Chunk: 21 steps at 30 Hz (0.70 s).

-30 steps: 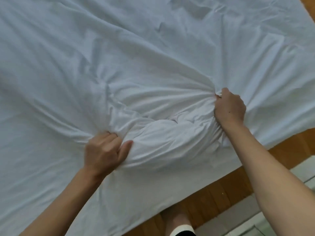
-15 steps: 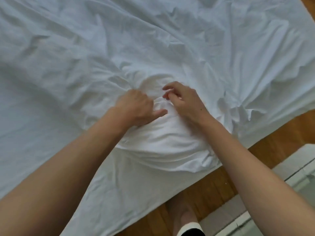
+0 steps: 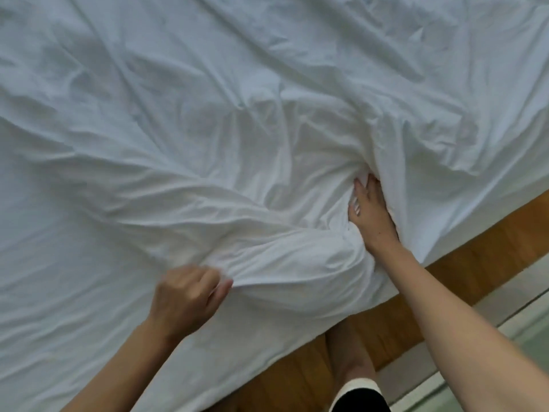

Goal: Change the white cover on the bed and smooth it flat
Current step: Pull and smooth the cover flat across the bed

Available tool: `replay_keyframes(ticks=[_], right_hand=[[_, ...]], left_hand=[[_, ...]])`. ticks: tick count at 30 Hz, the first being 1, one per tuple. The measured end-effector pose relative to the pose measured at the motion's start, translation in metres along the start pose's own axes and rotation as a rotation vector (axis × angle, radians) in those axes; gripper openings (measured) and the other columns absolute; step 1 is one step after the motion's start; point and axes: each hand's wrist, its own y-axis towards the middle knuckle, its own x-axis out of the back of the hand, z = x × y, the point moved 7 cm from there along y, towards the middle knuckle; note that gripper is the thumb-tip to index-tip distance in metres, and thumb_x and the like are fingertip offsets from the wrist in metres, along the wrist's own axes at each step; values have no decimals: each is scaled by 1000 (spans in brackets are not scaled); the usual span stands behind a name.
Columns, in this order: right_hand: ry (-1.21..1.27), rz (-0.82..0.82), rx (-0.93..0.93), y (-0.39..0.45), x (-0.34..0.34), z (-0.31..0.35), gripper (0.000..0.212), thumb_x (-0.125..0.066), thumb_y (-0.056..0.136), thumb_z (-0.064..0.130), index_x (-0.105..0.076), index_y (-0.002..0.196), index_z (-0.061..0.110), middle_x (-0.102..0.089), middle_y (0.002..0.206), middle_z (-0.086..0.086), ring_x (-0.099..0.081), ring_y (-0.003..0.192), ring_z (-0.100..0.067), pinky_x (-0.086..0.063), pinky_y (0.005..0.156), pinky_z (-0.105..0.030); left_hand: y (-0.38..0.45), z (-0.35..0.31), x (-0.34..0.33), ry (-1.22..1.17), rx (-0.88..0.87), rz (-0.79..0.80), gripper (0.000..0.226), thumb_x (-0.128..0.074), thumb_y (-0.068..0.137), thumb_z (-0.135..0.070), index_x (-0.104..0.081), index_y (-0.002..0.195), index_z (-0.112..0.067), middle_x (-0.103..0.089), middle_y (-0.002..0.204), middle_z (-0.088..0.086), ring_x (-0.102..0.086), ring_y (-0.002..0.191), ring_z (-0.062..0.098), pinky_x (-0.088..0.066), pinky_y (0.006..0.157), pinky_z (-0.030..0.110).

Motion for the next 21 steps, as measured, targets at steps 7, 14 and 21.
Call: replay_keyframes(ticks=[7, 14, 21], right_hand=[[-146, 149, 92, -42, -27, 14, 83, -22, 81, 74, -17, 153, 34, -2, 162, -1, -2, 149, -19, -5, 119, -37], [-64, 37, 64, -36, -19, -2, 53, -32, 103, 35, -18, 153, 27, -6, 162, 0, -2, 148, -14, 3, 114, -22], [-165, -3, 20, -52, -35, -1, 69, -22, 89, 48, -14, 154, 26, -6, 162, -4, -3, 148, -17, -2, 117, -31]], left_hand=[[115, 0, -46, 202, -34, 544, 67, -37, 88, -67, -60, 113, -9, -64, 109, 12, -57, 106, 29, -32, 104, 41], [9, 35, -15, 153, 83, 348, 72, -25, 91, -70, -52, 54, -14, -57, 51, 9, -57, 48, 31, -40, 50, 32], [-132, 78, 11, 149, 160, 228, 64, -37, 99, -51, -54, 58, -5, -51, 56, 11, -51, 48, 30, -36, 50, 37]])
